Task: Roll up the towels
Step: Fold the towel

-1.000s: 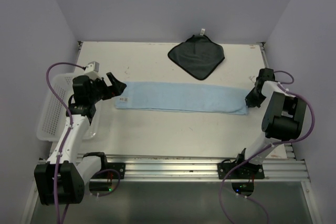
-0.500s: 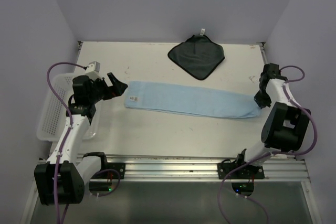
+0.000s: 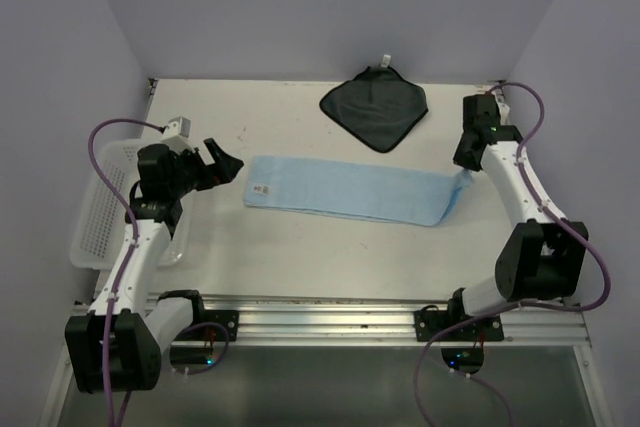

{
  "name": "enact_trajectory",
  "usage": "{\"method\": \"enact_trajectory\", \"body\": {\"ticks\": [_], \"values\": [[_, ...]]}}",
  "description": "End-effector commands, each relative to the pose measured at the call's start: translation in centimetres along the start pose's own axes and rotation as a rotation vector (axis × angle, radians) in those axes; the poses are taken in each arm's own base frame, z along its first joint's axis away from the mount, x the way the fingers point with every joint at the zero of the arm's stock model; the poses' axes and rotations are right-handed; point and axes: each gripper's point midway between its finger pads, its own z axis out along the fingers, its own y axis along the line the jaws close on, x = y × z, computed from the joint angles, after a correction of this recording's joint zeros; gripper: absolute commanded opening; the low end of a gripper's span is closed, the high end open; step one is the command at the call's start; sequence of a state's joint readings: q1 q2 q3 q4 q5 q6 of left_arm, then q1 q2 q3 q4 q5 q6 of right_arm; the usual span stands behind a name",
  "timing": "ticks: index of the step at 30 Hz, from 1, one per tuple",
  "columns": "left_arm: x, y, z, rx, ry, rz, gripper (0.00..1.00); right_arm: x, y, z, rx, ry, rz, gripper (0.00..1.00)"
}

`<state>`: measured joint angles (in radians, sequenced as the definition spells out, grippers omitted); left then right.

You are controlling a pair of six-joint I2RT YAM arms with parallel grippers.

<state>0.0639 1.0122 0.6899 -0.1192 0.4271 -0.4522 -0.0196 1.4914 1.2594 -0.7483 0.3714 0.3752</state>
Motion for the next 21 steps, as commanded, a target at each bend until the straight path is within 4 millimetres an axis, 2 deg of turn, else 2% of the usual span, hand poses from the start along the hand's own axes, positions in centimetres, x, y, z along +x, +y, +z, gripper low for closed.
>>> {"method": "enact_trajectory", "body": {"ticks": [1,6,7,11,13,15,16,21], "values": [[-1.6,-1.4,-0.4,0.051,-0.053,0.047,1.0,-0.8,3.6,-1.1,-0.071,-0.03,-0.073,0.0],[-1.5,-1.2,-0.3,0.042,-0.052,0.044,1.0,0.1,8.8,-2.7,-0.172,-0.019,-0.158,0.0],[-1.7,-1.3,-0.5,0.041,-0.057,0.049,1.0,-0.2,9.4,-3.1,-0.177,-0.029,-0.165,0.0],[-1.8,-1.4,-0.6,0.043,-0.064,0.058,1.0,0.8,12.6,-4.1,-0.219,-0.016,-0.235,0.0],[-1.7,-1.3,-0.5,0.043,-0.062,0.053,0.95,0.7,13.6,-4.8,-0.232,-0.016,-0.25,0.0],[-1.7,-1.2,-0.6,0.037,-0.064,0.05,0.98,1.3,15.0,-5.0,-0.239,-0.008,-0.284,0.0],[-1.7,-1.0,-0.5,0.028,-0.063,0.048,1.0,0.8,15.5,-5.8,-0.25,-0.016,-0.289,0.0],[-1.7,-1.1,-0.5,0.028,-0.063,0.047,1.0,1.3,18.9,-7.9,-0.293,-0.024,-0.357,0.0]]}}
